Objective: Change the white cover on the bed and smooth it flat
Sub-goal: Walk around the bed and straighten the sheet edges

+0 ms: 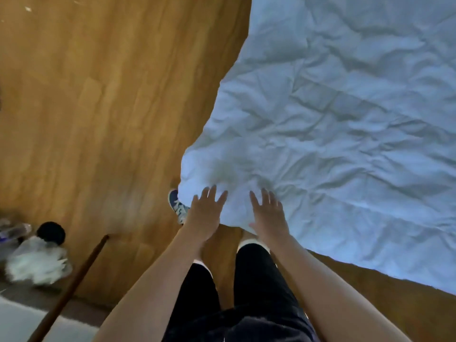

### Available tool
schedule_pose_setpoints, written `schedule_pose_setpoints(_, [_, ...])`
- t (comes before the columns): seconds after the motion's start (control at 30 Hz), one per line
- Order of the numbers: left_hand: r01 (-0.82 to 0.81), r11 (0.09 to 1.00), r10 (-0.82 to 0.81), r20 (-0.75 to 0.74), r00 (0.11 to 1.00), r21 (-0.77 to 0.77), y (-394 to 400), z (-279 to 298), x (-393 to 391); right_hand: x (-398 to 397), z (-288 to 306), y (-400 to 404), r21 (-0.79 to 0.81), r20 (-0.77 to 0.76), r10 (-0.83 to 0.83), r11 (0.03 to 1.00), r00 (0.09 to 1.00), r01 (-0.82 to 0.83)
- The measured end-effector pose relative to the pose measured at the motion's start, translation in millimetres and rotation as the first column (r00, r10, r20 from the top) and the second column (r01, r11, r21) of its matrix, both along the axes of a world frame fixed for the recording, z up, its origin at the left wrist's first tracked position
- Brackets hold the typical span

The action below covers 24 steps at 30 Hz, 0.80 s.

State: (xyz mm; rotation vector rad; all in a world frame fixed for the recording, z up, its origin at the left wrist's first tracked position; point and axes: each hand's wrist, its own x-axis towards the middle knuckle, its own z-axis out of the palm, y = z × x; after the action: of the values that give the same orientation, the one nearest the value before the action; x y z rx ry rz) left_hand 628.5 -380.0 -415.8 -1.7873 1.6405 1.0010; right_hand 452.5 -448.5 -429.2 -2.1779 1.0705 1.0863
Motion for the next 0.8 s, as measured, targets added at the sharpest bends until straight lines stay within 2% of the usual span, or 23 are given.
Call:
schedule_pose_setpoints(0.1, [0.162,0.987,-0.162,0.011,0.987,-0.008,-7.5,-36.1,9.9,2.8,-39.2,5.4,-0.108,-0.007,0.000,0.994,1.000,-0.001])
schedule_pose_setpoints(0.17, [0.219,0.967,-0.222,-0.005,0.975,-0.128,-13.0,-56.6,17.0,9.0,-56.2,9.5,-0.188,0.015,0.036,0.982,0.999,-0.033])
schedule_pose_setpoints(0.27, [0.426,0.871,-0.437,0.007,0.899,-0.245,-21.0,-65.5,24.8,9.3,-60.8,5.7,-0.323,0.072,0.085,0.945,0.994,-0.057])
schedule_pose_setpoints(0.33, [0.508,0.820,-0.521,0.022,0.853,-0.265,-23.6,-58.6,29.5,9.3,-52.2,5.0,-0.297,0.102,0.055,0.955,0.993,-0.022])
schedule_pose_setpoints(0.4, [0.514,0.826,-0.526,0.013,0.851,-0.229,-23.6,-44.9,29.7,16.7,-32.9,5.7,-0.226,0.051,-0.001,0.974,0.999,0.013])
schedule_pose_setpoints(0.47, [0.470,0.852,-0.501,-0.103,0.859,-0.232,-16.4,-30.5,22.6,21.3,-8.8,9.5,-0.145,0.025,-0.049,0.988,0.998,0.053])
schedule_pose_setpoints(0.57, [0.503,0.856,-0.516,-0.261,0.816,-0.122,2.0,0.5,11.5,10.3,12.9,25.8,-0.013,-0.002,-0.113,0.994,0.994,0.113])
schedule_pose_setpoints(0.7, [0.462,0.885,-0.463,-0.183,0.867,-0.049,17.1,6.1,14.7,4.7,23.6,41.9,0.024,-0.008,-0.142,0.990,0.990,0.142])
schedule_pose_setpoints(0.8, [0.456,0.889,-0.450,-0.101,0.887,0.050,20.3,11.7,37.9,16.9,27.2,44.1,0.059,-0.014,-0.103,0.993,0.995,0.104])
